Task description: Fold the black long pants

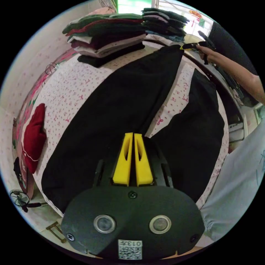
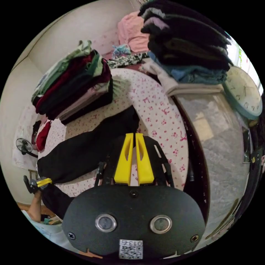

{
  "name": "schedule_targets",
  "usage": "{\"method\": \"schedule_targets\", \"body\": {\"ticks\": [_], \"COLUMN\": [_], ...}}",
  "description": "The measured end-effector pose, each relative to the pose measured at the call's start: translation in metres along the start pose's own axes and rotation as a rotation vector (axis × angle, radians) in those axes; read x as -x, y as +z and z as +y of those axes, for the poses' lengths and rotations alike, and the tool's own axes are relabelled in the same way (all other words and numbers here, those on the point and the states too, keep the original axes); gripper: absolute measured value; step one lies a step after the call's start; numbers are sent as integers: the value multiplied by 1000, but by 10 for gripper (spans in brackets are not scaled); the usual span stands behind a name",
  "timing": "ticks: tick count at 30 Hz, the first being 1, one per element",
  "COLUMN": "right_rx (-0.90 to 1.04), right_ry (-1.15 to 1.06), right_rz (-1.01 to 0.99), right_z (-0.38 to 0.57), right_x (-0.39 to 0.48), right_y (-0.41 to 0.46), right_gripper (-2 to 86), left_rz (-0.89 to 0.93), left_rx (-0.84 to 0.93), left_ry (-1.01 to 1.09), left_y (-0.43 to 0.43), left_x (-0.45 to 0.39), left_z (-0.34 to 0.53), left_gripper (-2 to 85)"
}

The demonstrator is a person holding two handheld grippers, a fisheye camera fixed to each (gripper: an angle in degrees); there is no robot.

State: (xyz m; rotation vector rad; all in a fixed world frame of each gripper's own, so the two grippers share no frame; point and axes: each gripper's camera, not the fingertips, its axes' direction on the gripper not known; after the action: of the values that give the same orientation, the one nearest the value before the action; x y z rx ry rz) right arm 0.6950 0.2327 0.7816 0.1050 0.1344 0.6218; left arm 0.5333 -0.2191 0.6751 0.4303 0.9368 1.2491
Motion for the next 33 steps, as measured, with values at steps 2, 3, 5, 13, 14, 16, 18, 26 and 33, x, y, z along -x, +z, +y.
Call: {"method": "schedule_targets", "body": {"ticks": [2, 3, 5, 13, 14, 16, 18, 26, 33], "right_rx": [8, 52, 144, -25, -19, 1, -3, 72, 205], "right_ry": [-5, 4, 31, 14, -24, -172, -306, -697, -838], "right_rz": [9, 29, 28, 91, 71, 45, 13, -27, 42], "right_z": [7, 12, 21, 32, 30, 25, 26, 46, 58], "right_x": [-5, -9, -15, 25, 34, 78, 119, 274, 325], "right_y": [-10, -6, 10, -20, -20, -18, -13, 33, 63], "right_gripper": [23, 28, 46, 26, 25, 22, 20, 20, 17], "left_rz": [63, 92, 127, -108, -158, -234, -280, -492, -337], "left_rx": [-15, 4, 49, -19, -6, 11, 65, 55, 212], "left_ry": [-25, -36, -55, -309, -375, -454, -443, -383, -262], "left_y": [0, 8, 19, -32, -38, -45, -42, -28, 4], "left_x": [-1, -2, -3, 64, 84, 111, 130, 146, 167], "left_z": [1, 2, 3, 52, 61, 73, 77, 57, 67], "left_gripper": [13, 18, 23, 43, 50, 55, 54, 59, 68]}}
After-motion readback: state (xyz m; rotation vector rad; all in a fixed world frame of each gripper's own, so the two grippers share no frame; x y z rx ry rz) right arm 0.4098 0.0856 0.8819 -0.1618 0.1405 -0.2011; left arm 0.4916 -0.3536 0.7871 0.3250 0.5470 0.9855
